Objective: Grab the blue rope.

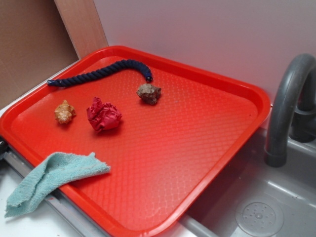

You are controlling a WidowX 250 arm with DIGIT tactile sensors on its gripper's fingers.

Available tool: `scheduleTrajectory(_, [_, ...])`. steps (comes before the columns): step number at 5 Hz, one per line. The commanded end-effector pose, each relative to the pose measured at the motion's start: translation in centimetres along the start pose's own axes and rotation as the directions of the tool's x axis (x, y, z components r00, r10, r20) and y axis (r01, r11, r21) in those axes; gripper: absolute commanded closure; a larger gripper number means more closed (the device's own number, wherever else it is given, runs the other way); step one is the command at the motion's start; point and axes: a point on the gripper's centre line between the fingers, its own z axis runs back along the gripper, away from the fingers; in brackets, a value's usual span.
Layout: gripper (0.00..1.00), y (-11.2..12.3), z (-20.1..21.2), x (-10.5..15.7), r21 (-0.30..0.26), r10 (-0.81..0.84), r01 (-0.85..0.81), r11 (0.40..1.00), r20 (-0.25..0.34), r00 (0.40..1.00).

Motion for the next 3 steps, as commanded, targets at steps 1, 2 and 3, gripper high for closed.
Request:
scheduleTrajectory(1, [0.0, 0.0, 0.0, 0.0, 0.0, 0.0, 0.0, 1.0, 0.0, 1.0])
scheduleTrajectory(2, [0.0, 0.6, -1.6, 2.8, -0.023, -0.011, 0.011, 1.0, 0.008, 1.0])
scheduleTrajectory(3, [0.0, 1.6, -3.5, 5.6, -0.052, -0.058, 0.059, 0.997, 0.026, 0.998])
